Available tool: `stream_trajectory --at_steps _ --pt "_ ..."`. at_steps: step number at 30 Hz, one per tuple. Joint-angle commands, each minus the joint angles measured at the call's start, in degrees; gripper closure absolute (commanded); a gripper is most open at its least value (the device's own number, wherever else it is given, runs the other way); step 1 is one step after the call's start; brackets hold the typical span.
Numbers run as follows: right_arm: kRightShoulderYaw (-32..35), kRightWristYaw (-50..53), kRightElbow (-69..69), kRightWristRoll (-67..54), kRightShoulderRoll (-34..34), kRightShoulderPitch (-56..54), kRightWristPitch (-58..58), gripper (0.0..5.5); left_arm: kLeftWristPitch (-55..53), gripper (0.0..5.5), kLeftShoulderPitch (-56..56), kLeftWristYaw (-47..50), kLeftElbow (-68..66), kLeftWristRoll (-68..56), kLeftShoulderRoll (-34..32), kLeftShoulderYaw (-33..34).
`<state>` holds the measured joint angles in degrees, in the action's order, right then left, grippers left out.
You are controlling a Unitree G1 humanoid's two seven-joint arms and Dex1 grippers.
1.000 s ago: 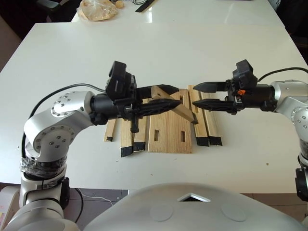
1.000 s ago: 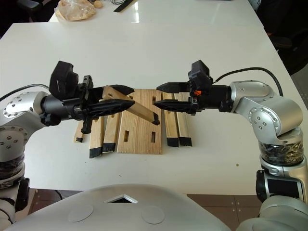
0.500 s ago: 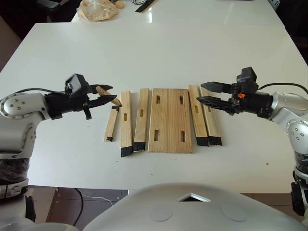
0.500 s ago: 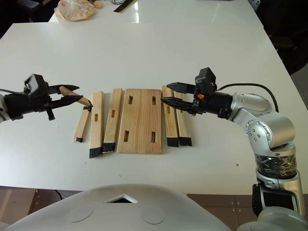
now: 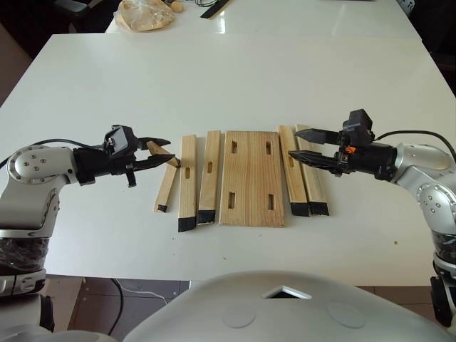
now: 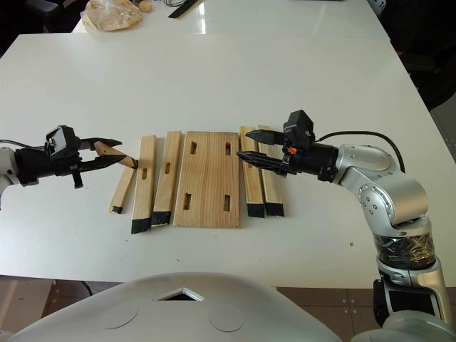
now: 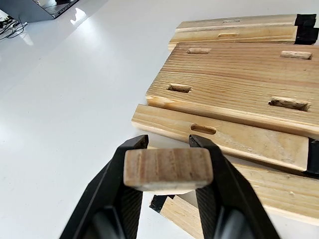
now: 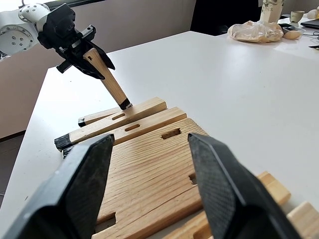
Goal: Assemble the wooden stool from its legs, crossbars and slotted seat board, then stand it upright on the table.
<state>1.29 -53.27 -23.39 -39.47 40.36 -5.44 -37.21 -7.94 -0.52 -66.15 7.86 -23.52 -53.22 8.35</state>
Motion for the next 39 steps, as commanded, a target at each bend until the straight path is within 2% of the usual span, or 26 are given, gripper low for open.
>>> stream_trajectory --at_steps 1,16,23,31,39 --pt "-1.0 0.4 -0.8 1.3 -0.3 0.8 0.8 2.77 -1.3 4.19 0.8 -0.6 2.5 -1.5 -0.3 0.9" --pt "-1.5 0.6 -1.1 2.3 -0.9 1.7 1.6 2.77 -1.2 4.19 -4.1 -7.8 5.6 -0.7 -3.0 -1.5" --pt "-1.8 0.8 -1.0 3.1 -1.6 1.8 2.1 2.77 0.1 4.19 -5.0 -10.4 3.7 2.9 -5.0 -5.0" --pt "-2.8 0.5 -0.5 4.0 -2.2 1.5 2.3 2.77 0.1 4.19 -2.6 -9.7 1.4 4.7 -3.6 -11.2" --pt "-3.9 0.2 -0.1 4.4 -2.2 1.3 2.5 2.77 -3.4 4.19 -1.7 -10.5 -5.4 0.9 -0.6 -13.3"
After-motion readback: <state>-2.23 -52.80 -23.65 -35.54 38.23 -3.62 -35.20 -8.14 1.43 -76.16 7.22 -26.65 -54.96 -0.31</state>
